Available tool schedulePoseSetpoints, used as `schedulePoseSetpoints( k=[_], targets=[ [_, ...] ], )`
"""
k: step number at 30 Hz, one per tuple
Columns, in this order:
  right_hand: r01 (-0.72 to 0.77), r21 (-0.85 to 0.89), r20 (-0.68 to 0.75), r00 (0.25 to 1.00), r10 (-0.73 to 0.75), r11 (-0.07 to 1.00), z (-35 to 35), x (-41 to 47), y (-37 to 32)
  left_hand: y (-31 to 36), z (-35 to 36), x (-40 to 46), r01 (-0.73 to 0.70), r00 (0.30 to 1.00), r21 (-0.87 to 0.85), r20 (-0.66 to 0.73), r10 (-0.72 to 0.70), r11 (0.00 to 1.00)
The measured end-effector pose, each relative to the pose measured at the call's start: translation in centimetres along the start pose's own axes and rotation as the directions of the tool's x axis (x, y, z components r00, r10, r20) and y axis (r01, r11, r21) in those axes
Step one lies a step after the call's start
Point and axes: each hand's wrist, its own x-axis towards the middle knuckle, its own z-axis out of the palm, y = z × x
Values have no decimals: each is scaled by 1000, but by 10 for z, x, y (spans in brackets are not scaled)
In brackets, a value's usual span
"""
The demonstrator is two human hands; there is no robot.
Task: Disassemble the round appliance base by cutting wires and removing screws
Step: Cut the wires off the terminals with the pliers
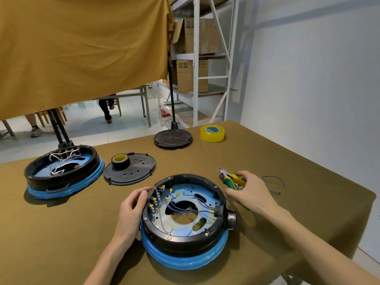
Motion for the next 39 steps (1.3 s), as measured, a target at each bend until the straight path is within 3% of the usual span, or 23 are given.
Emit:
schedulePoseSetpoints(
  k=[6, 9, 10, 12, 14, 16, 18, 21, 24, 30, 39],
  targets=[
    [61, -255, 39, 998, -53, 965, 18, -10, 17, 19, -1, -3, -12, 1000, -9, -8, 12, 1000],
    [92, -324, 31, 996, -87, 942, 20, -10, 15, 33, 3, -9, -41, 998, 99, 60, 35, 994],
    [104, -306, 10, 994, -106, 946, 20, -10, 14, 37, 5, -10, -61, 995, 206, 84, 44, 977],
    [135, -102, -98, 984, -146, 985, 19, -14, 8, 47, 8, -13, -154, 987, 441, 99, 123, 884],
    [163, 175, -193, 973, -128, 971, 18, -17, -4, 62, 11, -13, -286, 958, 488, 139, 249, 825],
    [136, 309, -88, 990, -115, 941, 22, -17, -23, 77, 18, -12, -397, 910, 452, 307, 279, 799],
    [105, 308, 72, 989, -133, 946, 34, -17, -37, 86, 34, -12, -467, 827, 453, 528, 193, 760],
    [111, 322, 78, 987, -143, 940, 50, -18, -43, 86, 61, -10, -544, 740, 507, 666, 96, 669],
    [91, 359, 92, 987, -132, 929, 52, -14, -42, 77, 73, -4, -586, 753, 584, 648, 112, 561],
    [92, 293, 161, 976, -144, 952, 53, 1, -43, 65, 72, 2, -579, 761, 612, 642, 89, 538],
    [115, 371, 194, 961, -198, 922, 54, 14, -46, 66, 82, 5, -640, 766, 668, 597, 239, 381]
  ],
)
